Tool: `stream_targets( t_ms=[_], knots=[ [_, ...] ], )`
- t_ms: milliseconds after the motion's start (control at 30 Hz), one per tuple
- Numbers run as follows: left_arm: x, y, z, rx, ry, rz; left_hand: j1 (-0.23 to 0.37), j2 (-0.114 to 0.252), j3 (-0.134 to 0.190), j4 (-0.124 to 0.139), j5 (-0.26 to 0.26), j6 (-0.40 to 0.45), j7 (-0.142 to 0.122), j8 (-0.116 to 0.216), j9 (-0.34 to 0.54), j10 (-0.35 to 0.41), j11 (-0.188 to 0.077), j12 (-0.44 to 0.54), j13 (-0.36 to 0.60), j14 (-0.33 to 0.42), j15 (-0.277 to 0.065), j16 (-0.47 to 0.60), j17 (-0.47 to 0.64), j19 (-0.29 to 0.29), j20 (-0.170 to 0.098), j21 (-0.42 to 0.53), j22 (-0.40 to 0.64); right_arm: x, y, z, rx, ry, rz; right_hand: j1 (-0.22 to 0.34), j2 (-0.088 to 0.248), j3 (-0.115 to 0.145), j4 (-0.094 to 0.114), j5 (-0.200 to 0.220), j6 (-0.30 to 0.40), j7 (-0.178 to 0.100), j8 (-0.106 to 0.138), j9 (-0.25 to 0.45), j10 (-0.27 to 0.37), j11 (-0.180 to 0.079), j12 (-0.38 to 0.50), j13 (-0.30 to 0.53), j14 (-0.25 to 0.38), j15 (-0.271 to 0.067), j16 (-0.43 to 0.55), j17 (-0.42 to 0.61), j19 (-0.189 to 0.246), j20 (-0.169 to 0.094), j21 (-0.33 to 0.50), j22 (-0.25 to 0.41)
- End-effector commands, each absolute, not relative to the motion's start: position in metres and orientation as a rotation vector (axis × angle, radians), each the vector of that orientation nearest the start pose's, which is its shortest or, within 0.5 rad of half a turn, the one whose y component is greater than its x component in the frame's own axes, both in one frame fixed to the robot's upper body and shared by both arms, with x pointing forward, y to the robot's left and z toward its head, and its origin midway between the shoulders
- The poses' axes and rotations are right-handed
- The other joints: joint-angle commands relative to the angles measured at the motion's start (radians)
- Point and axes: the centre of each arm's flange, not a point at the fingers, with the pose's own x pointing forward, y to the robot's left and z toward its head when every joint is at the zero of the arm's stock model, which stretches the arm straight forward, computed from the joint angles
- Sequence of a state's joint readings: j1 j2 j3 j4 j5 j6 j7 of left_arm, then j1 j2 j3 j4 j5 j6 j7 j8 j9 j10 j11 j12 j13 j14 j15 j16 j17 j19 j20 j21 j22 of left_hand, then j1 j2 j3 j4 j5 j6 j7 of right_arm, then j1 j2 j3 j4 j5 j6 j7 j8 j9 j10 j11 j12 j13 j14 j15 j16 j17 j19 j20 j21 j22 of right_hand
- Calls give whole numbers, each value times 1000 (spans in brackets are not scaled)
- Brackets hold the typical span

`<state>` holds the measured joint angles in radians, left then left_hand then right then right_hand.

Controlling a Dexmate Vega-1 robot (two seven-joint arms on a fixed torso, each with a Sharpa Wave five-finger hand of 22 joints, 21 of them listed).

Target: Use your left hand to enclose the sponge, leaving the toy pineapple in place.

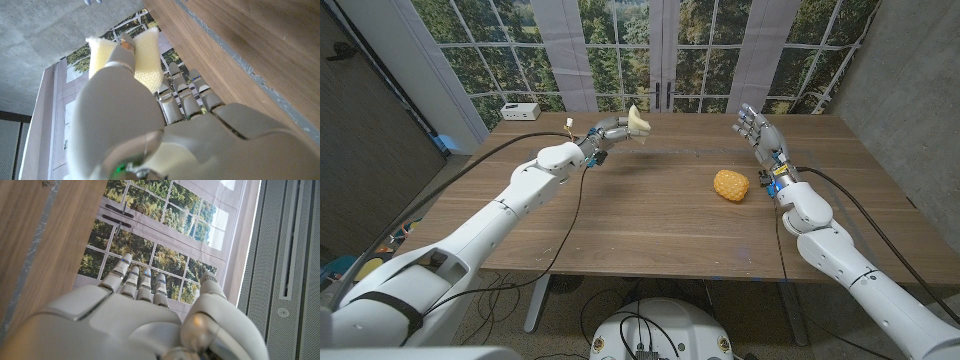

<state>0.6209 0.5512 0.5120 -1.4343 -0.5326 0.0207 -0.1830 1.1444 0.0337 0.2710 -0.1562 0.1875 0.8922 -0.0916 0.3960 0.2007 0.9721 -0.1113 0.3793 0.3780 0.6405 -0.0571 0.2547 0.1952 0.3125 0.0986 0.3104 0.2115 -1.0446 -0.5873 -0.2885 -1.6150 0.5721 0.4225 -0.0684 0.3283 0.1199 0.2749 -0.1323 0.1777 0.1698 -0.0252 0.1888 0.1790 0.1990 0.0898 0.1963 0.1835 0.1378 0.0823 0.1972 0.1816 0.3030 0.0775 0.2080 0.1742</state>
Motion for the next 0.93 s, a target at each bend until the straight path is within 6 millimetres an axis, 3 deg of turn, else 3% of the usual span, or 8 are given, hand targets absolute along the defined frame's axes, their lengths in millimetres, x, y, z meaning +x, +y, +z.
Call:
stream_targets(
  t_ms=[33,300,700,933],
  knots=[
    [648,211,58,200,-538,-542,75,85,4,8,1,160,-6,9,19,95,-97,3,68,10,-163,-2,1,4,6,8,5,561,-277,-13,10,-814,177,1,-8,-4,-2,-1,18,-1,7,3,16,0,7,5,15,1,7,3,17,3,9,3],
    [652,221,54,147,-518,-567,74,86,4,9,1,158,-6,9,19,96,-96,3,71,10,-161,-4,1,5,5,9,6,558,-279,-13,10,-793,143,-1,-13,-6,-2,-2,32,-1,11,3,22,3,7,5,23,-1,8,3,24,2,10,3],
    [650,223,57,139,-512,-665,74,84,1,10,0,162,-8,12,20,100,-98,2,76,12,-161,-5,2,4,3,11,6,546,-300,-10,-16,-781,54,-11,-19,-11,3,-3,44,2,13,4,37,6,11,5,35,3,10,5,32,3,11,4],
    [663,224,49,71,-490,-689,72,83,-1,10,-1,161,-8,12,20,100,-99,0,78,13,-160,-5,3,2,3,11,6,550,-289,-17,0,-779,70,-18,-19,-13,7,-4,50,2,13,4,42,7,11,5,39,2,11,6,33,5,10,4]
  ],
)
